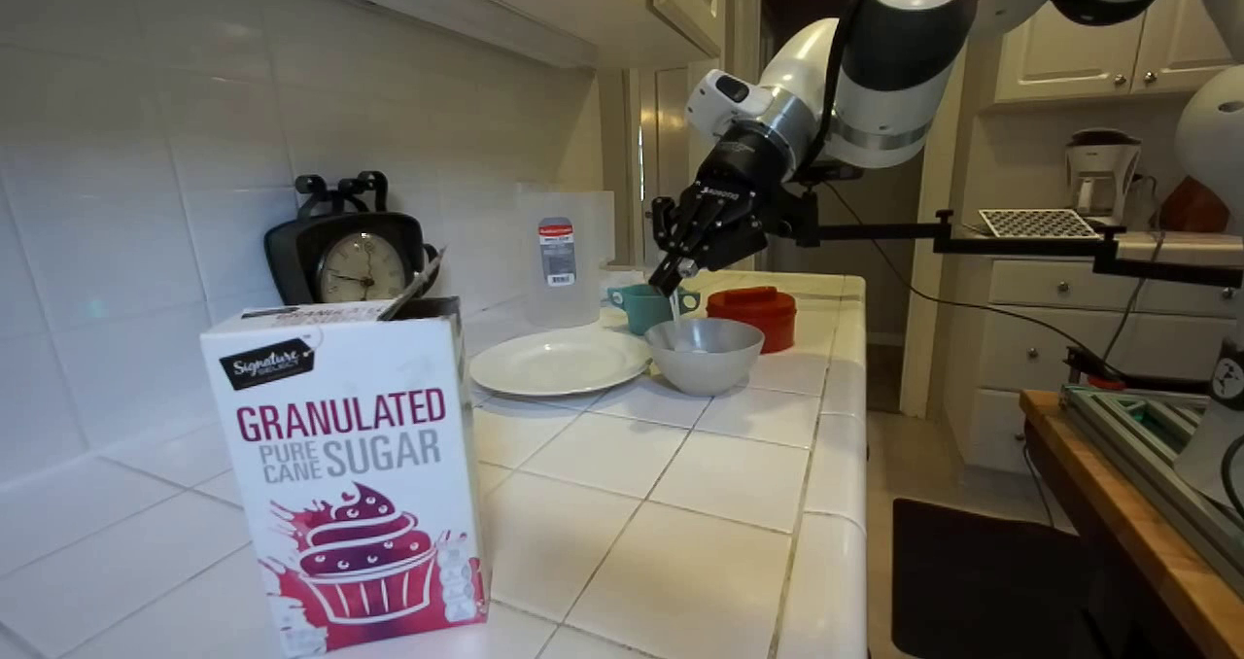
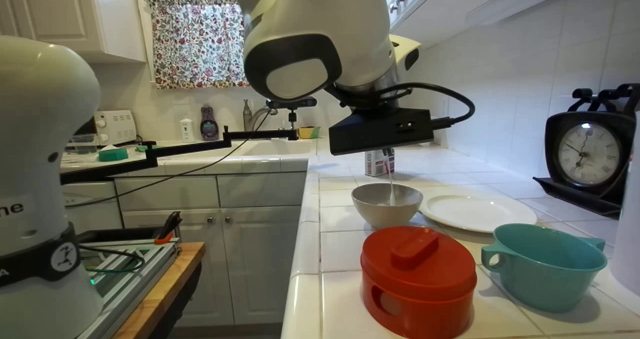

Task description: Use the spoon in the blue bowl to stir the contents in the grey bowl then place the spoon back

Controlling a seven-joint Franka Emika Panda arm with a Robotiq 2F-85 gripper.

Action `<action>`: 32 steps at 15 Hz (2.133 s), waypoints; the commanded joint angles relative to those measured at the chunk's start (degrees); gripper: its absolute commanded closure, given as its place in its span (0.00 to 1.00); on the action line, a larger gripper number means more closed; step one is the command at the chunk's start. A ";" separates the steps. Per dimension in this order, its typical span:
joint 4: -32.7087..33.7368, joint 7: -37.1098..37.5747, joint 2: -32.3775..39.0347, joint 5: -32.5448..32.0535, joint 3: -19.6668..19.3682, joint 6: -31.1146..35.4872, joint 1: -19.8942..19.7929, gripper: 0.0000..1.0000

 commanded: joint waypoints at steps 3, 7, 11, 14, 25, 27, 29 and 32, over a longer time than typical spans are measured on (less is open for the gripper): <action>-0.25 1.68 -1.66 -1.87 2.53 -6.00 -2.50 0.99; -0.07 2.00 -1.32 -0.96 6.27 -12.11 -5.92 0.99; 0.27 1.58 0.67 -0.76 6.29 -12.67 -7.43 0.99; 0.66 1.09 1.49 -1.07 3.58 -9.98 -6.10 0.99; 2.49 1.63 1.11 -6.15 -6.15 9.25 6.10 0.99; 2.22 2.04 0.72 -6.85 -6.71 10.72 7.69 0.99; 1.82 2.42 0.54 -7.25 -6.46 10.47 8.20 0.99; 1.10 3.07 1.01 -7.32 -4.99 8.31 7.04 0.99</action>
